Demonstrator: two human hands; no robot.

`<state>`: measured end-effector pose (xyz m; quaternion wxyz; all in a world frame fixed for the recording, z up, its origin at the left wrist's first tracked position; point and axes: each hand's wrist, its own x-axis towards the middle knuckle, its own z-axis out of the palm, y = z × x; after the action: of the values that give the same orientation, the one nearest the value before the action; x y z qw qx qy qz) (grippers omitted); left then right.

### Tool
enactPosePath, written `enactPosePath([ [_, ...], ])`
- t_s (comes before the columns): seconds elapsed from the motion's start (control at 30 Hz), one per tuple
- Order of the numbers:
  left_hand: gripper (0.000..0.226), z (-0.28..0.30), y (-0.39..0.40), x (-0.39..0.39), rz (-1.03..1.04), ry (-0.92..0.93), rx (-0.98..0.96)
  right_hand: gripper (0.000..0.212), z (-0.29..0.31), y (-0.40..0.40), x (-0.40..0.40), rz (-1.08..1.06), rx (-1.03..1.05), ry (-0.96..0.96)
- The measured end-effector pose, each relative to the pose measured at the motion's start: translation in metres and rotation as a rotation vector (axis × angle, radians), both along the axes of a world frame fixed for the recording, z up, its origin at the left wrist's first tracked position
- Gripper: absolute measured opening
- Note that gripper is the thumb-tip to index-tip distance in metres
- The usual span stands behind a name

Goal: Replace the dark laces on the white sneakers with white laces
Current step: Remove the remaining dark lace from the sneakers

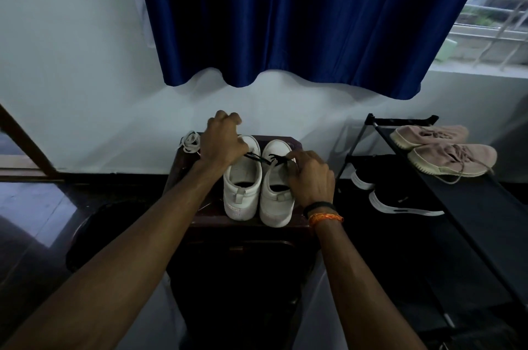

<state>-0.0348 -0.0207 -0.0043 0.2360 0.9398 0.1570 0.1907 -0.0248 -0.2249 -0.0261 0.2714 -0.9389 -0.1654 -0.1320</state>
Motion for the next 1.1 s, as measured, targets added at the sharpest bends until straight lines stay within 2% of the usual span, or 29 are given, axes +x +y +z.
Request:
enactPosePath([
  [0.1, 0.027, -0.005, -0.019, -0.003, -0.196, -0.123, 0.05, 0.03, -0.001, 0.004, 0.003, 0.047, -0.051, -0.015],
  [0.17, 0.019, -0.008, -0.03, -0.008, -0.347, -0.126, 0.059, 0.03, -0.005, 0.006, 0.008, 0.099, -0.06, -0.045],
  [0.23, 0.015, -0.01, -0.037, -0.012, -0.404, -0.102, 0.099, 0.026, -0.008, 0.008, 0.014, 0.128, -0.109, -0.053],
  [0.4, 0.022, -0.021, -0.046, -0.012, -0.404, -0.018, 0.229, 0.013, -0.009, 0.01, 0.022, 0.112, -0.175, -0.09],
  [0.47, 0.021, -0.023, -0.046, -0.012, -0.375, -0.026, 0.199, 0.008, -0.011, 0.009, 0.023, 0.155, -0.089, -0.12],
  [0.6, 0.025, -0.024, -0.047, -0.009, -0.317, -0.033, 0.117, 0.011, -0.007, 0.004, 0.022, 0.202, 0.112, -0.17],
  [0.67, 0.026, -0.028, -0.046, -0.007, -0.283, -0.035, 0.086, 0.011, -0.003, 0.001, 0.022, 0.165, 0.279, -0.047],
  [0.73, 0.029, -0.031, -0.047, -0.006, -0.251, -0.056, 0.074, 0.012, 0.001, -0.002, 0.023, 0.169, 0.409, 0.169],
  [0.8, 0.032, -0.032, -0.048, -0.006, -0.233, -0.082, 0.091, 0.013, 0.004, -0.004, 0.024, 0.267, 0.329, 0.227],
  [0.87, 0.032, -0.033, -0.05, -0.006, -0.224, -0.109, 0.109, 0.013, 0.008, -0.004, 0.023, 0.348, 0.134, 0.137],
  [0.93, 0.032, -0.034, -0.05, -0.007, -0.216, -0.133, 0.061, 0.009, 0.013, -0.007, 0.025, 0.334, 0.097, 0.08],
  [1.0, 0.034, -0.034, -0.049, -0.009, -0.221, -0.147, 0.002, 0.009, 0.01, -0.016, 0.029, 0.212, 0.218, 0.085],
  [1.03, 0.034, -0.034, -0.049, -0.01, -0.226, -0.147, -0.013, 0.011, 0.006, -0.022, 0.032, 0.122, 0.358, 0.136],
  [1.1, 0.034, -0.035, -0.049, -0.011, -0.224, -0.132, -0.028, 0.015, -0.003, -0.03, 0.034, -0.106, 0.744, 0.36],
])
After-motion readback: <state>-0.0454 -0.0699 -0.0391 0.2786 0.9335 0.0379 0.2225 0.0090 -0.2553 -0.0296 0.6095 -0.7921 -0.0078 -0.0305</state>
